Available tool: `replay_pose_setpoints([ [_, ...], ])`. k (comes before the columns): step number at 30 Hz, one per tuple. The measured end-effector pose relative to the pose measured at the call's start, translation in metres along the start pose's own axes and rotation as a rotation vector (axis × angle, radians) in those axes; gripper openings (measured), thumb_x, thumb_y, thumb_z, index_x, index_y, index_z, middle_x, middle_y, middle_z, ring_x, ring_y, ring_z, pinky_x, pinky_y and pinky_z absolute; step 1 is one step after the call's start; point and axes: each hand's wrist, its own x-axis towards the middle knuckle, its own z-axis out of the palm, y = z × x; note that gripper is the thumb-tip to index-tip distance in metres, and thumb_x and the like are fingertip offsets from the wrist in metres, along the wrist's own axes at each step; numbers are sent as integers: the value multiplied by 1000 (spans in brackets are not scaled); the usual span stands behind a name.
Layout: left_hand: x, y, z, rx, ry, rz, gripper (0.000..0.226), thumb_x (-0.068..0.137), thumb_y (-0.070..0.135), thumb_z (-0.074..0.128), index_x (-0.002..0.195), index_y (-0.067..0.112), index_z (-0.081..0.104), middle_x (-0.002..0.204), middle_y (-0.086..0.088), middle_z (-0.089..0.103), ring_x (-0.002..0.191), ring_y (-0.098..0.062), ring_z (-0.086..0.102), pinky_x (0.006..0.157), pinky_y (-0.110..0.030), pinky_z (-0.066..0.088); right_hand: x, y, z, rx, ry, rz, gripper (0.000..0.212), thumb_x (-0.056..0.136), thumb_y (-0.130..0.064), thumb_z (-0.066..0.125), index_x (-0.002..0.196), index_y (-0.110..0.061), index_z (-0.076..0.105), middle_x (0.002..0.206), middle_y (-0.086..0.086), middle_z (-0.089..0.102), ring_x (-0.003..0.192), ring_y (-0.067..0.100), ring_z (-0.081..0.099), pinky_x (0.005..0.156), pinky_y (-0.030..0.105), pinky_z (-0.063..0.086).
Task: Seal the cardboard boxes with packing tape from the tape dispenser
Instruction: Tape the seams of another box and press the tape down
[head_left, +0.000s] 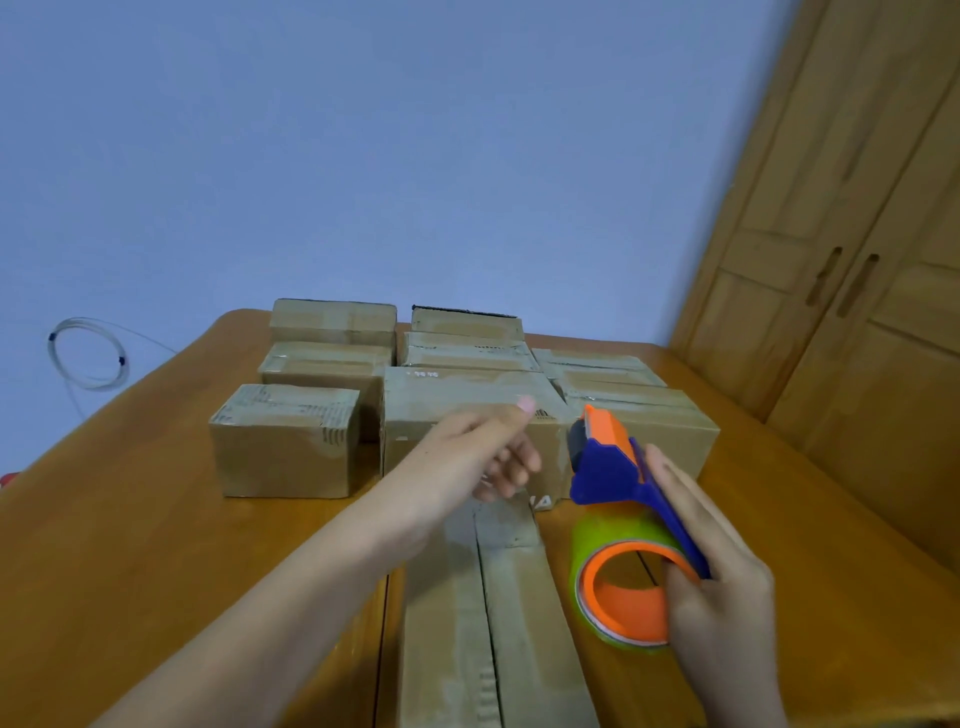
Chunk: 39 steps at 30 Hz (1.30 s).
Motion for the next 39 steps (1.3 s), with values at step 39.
replay_pose_setpoints([
  [39,-2,-4,-31,-269,-1,-138,25,82,33,57,77,10,65,66,-6,60,64,-15,56,71,-32,49,101,-1,-5,-289,-390,-571,64,83,4,43,138,-29,48,144,-6,48,120,28,52,84,52,50],
])
